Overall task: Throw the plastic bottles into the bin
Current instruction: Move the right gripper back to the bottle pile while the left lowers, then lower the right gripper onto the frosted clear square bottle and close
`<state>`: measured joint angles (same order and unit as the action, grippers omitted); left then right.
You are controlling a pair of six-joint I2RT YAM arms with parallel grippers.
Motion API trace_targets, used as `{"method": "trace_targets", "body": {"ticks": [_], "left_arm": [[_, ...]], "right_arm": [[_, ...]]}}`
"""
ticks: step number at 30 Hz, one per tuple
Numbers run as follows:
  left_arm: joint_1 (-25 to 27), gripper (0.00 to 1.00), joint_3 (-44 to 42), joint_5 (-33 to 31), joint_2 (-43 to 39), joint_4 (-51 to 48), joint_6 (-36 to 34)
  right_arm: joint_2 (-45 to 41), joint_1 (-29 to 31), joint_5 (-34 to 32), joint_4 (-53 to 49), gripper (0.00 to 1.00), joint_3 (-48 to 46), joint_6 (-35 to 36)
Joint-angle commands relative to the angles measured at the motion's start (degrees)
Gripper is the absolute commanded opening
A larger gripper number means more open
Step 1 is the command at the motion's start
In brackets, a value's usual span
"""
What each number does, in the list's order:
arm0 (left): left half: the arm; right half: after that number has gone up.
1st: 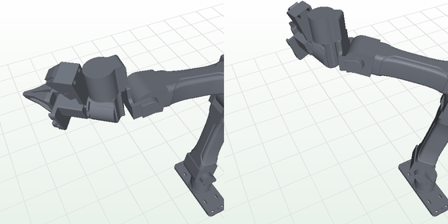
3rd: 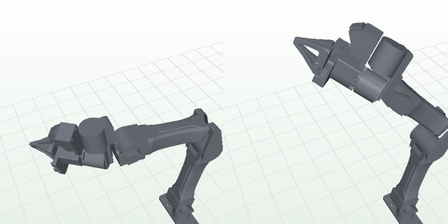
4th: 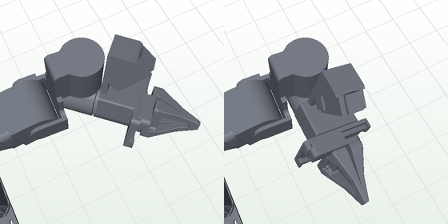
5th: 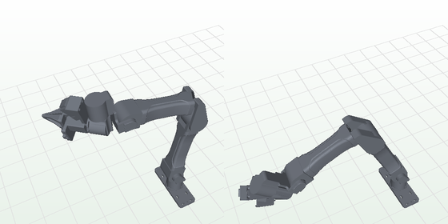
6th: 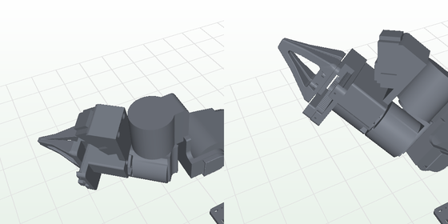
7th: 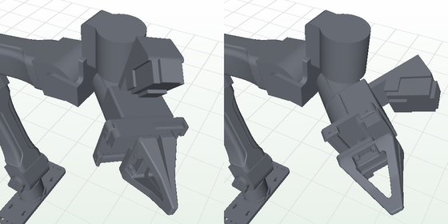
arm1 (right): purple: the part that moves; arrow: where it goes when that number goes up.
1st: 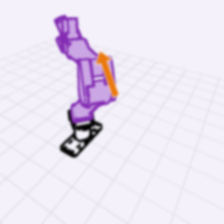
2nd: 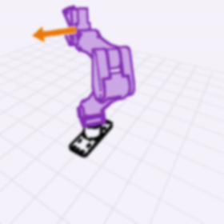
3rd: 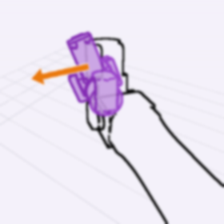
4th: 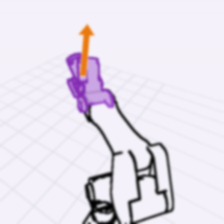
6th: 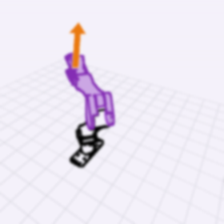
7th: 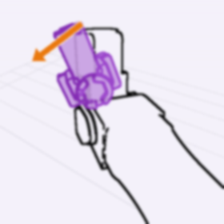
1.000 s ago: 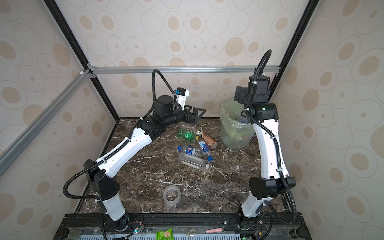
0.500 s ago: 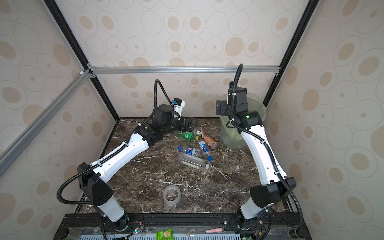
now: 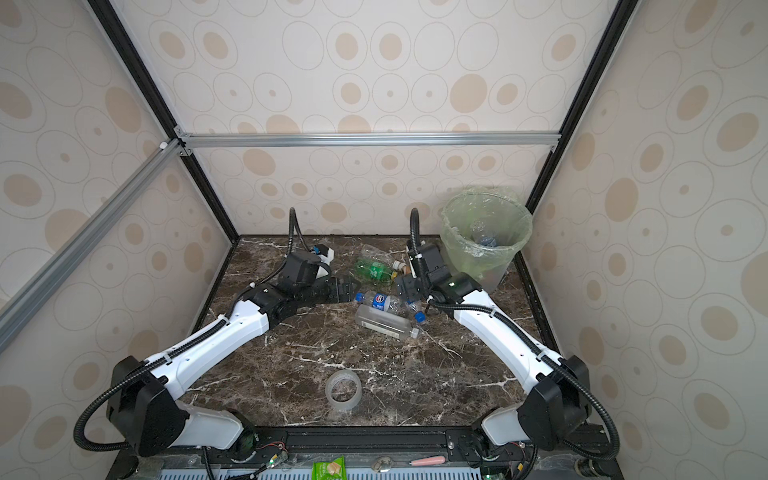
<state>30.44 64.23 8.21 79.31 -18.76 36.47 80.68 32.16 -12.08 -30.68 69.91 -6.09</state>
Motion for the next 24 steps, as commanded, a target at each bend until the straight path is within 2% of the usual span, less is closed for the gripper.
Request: {"method": "trace_targets", "body": {"ticks": [1, 4, 8, 16, 24], "left_arm": [[-2.32, 0.99, -2.25, 2.52, -2.12, 1.91, 5.06], [-3.19, 0.99, -2.64, 3.72, -2.1, 2.46, 5.69], [-3.61, 0.99, -2.58, 5.03, -1.53, 2.76, 6.3], [-4.73, 0.99, -3.73, 6.1, -1.7, 2.88, 6.79], [-6.39, 0.99, -4.37, 7.24, -2.05, 3.2, 7.04]], "right_arm": [[-1.0, 1.98, 5.63, 3.15, 1.0, -4.06, -0.53], [0.6, 3.8, 7.79, 4.38, 1.0, -7.03, 1.32], [4.81, 5.62, 8.64, 3.53, 0.93, -7.49, 3.37], [10.84, 7.46, 8.23, 3.82, 0.8, -6.78, 5.25], [16.41, 8.39, 4.65, 3.23, 0.77, -4.92, 6.05]]}}
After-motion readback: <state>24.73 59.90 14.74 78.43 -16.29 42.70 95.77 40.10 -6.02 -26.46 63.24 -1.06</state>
